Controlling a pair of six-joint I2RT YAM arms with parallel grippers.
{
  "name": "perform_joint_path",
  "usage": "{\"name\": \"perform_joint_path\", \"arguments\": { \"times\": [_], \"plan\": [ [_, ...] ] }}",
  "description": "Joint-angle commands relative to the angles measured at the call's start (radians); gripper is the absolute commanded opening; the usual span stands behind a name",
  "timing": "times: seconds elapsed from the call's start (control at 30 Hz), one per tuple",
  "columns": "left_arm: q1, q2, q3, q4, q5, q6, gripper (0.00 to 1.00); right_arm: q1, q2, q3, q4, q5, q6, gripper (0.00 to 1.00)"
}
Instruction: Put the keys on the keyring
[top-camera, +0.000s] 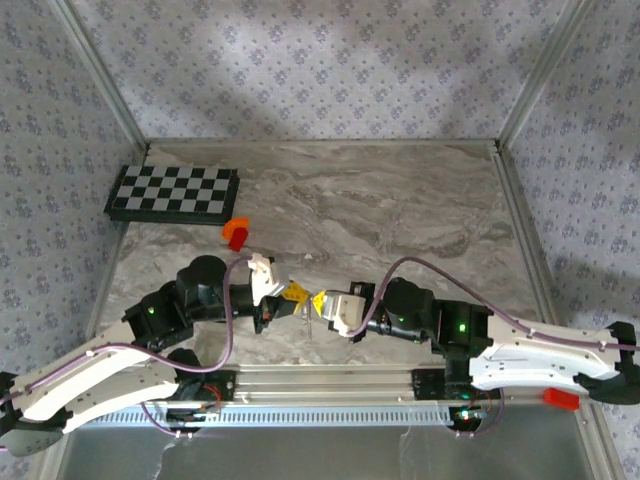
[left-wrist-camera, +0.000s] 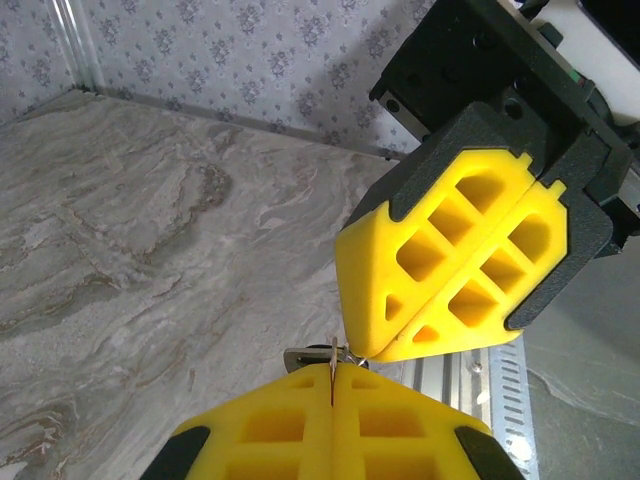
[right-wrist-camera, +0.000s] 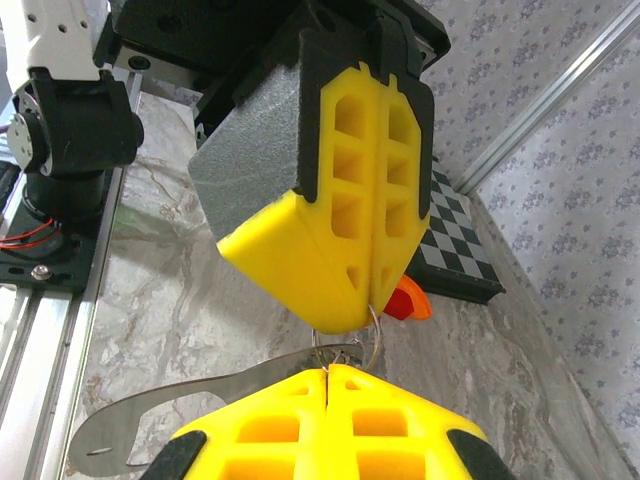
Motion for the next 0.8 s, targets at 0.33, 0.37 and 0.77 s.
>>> {"name": "perform_joint_path", "arguments": {
  "times": [0.33, 0.37, 0.77],
  "plan": [
    [0.001, -0.09, -0.107, 0.307, -0.017, -0.003, 0.0, -0.145, -0.142, -0.044, 0.008, -0.214, 0.27, 0.24],
    [0.0, -0.098, -0.121, 0.339, -0.009, -0.001, 0.0, -0.182, -0.161, -0.053, 0.023, -0.26, 0.301, 0.28],
    [0.0, -0.082, -0.146, 0.45, 0.099, 0.012, 0.0, -0.419, -0.158, -0.049, 0.114, -0.604, 0.44, 0.37]
  ]
}}
